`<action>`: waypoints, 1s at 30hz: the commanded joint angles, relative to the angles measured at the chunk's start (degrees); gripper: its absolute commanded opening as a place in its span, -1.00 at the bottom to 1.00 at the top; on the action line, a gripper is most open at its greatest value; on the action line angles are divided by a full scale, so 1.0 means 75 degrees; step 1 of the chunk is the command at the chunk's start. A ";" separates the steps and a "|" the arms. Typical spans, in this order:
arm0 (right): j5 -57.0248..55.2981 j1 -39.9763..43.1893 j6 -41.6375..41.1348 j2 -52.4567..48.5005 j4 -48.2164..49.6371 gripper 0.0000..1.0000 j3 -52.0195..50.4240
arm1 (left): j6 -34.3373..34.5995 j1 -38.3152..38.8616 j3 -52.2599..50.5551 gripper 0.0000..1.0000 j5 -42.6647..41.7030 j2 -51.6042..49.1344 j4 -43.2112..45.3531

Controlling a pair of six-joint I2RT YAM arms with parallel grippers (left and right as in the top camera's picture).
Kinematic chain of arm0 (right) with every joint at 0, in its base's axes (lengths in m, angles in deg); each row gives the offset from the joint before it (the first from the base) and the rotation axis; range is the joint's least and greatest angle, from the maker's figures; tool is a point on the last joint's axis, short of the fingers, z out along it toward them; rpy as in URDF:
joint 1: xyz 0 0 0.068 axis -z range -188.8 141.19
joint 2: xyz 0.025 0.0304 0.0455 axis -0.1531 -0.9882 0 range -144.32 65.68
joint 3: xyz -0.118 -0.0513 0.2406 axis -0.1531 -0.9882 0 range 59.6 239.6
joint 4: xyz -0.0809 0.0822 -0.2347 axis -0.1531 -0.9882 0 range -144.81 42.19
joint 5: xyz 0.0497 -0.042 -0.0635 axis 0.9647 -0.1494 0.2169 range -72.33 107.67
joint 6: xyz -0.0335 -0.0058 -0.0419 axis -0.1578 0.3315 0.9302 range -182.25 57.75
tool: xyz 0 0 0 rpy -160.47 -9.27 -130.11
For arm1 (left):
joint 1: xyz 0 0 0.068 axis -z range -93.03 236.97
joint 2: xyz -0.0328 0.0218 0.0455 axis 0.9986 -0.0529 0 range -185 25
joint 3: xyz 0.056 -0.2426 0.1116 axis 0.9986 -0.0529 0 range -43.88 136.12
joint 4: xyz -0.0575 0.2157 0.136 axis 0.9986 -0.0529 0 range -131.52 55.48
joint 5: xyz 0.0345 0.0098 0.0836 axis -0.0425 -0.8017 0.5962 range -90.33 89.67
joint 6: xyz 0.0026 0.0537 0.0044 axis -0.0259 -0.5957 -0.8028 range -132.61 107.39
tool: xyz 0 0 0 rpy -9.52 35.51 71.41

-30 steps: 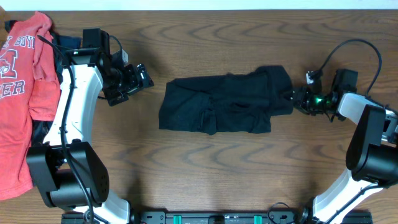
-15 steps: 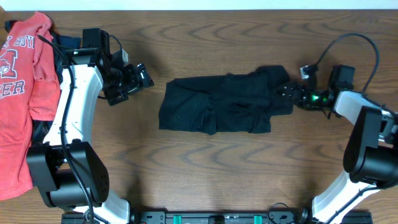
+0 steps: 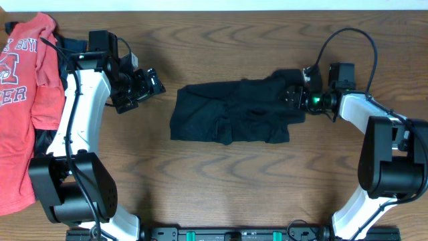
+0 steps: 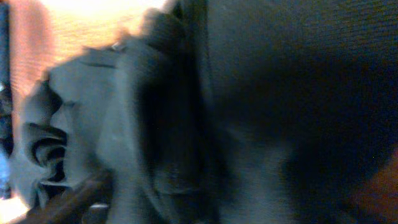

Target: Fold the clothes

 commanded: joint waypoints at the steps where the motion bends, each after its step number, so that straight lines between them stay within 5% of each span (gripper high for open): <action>1: -0.0886 -0.0131 -0.0428 -0.0583 -0.0309 -0.43 -0.0306 | -0.0134 -0.0029 0.0087 0.91 -0.0047 0.0181 -0.0032; 6: -0.0883 -0.0137 -0.0434 -0.0953 -0.0367 -0.18 -0.0306 | -0.0134 -0.0029 0.0087 0.91 -0.0047 0.0181 -0.0085; 8: -0.0883 -0.0137 -0.0495 -0.1099 -0.0367 -0.37 -0.0306 | -0.0134 -0.0029 0.0087 0.91 -0.0044 0.0181 -0.0087; 11: -0.0898 -0.0137 -0.0548 -0.1186 -0.0350 -0.98 -0.0306 | -0.0137 -0.0029 0.0087 0.91 -0.0044 0.0181 -0.0087; 30: -0.0915 0.1058 0.0216 -0.0842 -0.0886 -0.97 -0.0262 | -0.0134 0.0099 0.0087 0.91 -0.0012 0.0169 -0.0210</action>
